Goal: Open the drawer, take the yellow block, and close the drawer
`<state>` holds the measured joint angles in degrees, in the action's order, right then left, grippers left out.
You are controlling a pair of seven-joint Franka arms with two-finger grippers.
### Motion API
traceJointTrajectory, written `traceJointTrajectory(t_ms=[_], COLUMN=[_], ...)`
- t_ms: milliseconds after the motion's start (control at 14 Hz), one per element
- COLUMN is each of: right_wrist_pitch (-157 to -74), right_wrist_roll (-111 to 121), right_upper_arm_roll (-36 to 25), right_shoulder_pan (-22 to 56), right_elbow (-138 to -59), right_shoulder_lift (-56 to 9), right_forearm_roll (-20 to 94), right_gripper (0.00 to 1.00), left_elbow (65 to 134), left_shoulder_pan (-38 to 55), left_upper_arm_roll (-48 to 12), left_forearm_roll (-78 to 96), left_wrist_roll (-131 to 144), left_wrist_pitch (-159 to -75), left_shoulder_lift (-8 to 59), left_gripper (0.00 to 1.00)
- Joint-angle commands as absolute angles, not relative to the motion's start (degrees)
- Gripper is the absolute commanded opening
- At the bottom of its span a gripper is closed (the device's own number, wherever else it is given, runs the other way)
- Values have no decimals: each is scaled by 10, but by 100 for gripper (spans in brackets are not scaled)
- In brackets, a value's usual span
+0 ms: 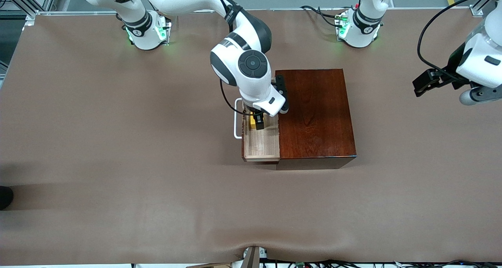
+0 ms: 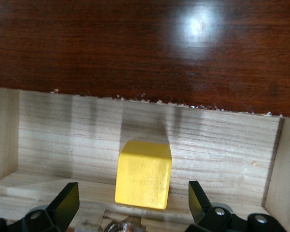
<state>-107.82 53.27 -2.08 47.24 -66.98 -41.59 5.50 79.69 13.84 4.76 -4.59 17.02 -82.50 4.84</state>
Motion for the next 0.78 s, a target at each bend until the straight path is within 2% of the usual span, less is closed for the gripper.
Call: traceJointTrajectory(t_ms=[0, 71, 214, 570, 641, 712], right_wrist_pitch=[-1090, -1094, -1096, -1107, -1117, -1118], right_wrist_roll=[534, 534, 535, 536, 541, 552], right_upper_arm_roll=[-26, -26, -26, -26, -26, -27], right_shoulder_pan=[476, 476, 478, 483, 484, 485], right_elbow=[-649, -649, -649, -650, -650, -650], right_shoulder_lift=[-443, -449, -454, -470, -473, -473], right_forearm_roll=[62, 62, 62, 62, 62, 60], right_gripper=[100, 100, 100, 100, 70, 10], left_elbow=[852, 871, 909, 902, 900, 897], left_shoulder_pan=[53, 13, -19, -16, -17, -17], left_upper_arm_roll=[-28, -67, -103, -105, -105, -105], left_forearm_roll=[-39, -39, -39, -38, -38, -37], left_wrist_roll=[146, 146, 146, 138, 138, 138], left_wrist_pitch=[-836, -844, -862, -859, -854, -854], left_shoulder_lift=[5, -8, -33, -34, -35, -35], left_gripper=[100, 100, 100, 100, 100, 100])
